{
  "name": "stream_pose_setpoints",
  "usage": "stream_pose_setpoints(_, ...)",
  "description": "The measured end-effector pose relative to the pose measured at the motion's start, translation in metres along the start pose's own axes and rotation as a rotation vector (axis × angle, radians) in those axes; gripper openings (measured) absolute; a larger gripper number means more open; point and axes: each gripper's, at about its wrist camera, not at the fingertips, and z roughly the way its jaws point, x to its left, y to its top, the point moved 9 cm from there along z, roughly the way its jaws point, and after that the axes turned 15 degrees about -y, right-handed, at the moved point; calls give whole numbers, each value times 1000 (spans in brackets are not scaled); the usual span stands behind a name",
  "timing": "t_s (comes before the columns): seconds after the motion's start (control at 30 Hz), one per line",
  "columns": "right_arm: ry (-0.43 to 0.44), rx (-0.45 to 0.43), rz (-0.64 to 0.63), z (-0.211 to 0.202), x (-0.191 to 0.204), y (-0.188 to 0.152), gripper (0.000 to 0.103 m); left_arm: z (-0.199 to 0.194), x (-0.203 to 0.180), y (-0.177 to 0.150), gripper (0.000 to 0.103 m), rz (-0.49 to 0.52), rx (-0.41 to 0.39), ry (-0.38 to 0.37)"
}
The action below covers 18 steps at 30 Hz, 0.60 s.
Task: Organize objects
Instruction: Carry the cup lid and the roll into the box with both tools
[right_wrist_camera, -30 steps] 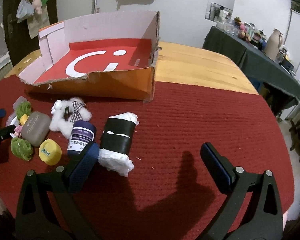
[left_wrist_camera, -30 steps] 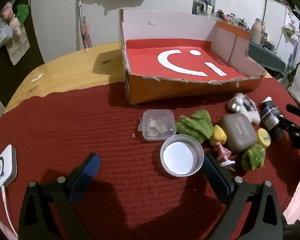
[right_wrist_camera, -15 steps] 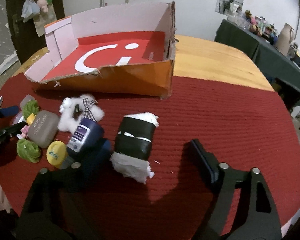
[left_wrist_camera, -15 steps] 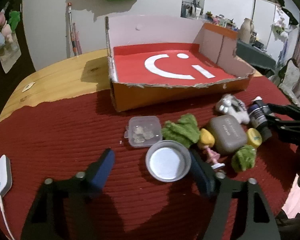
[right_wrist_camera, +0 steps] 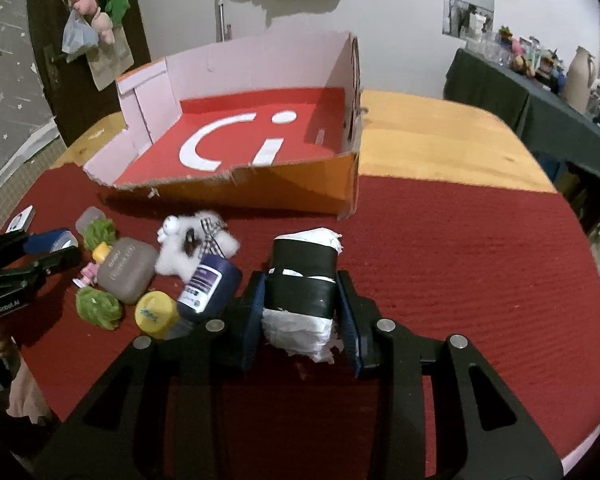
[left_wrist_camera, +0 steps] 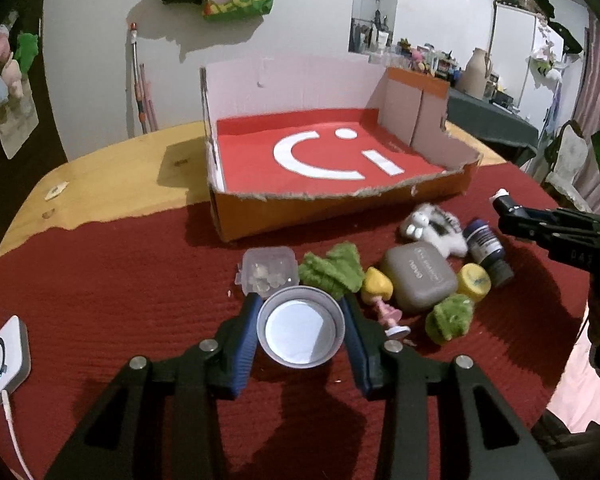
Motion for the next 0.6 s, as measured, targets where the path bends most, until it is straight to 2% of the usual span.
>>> stream_pose_setpoints(0.37,10,-23,5,-12,4,1,33,-14,-6,5,42,3,-35,-2)
stream_pose_setpoints(0.6,19,-66,0,-23,4,18,33,-26,-10,24,42,21,-85,1)
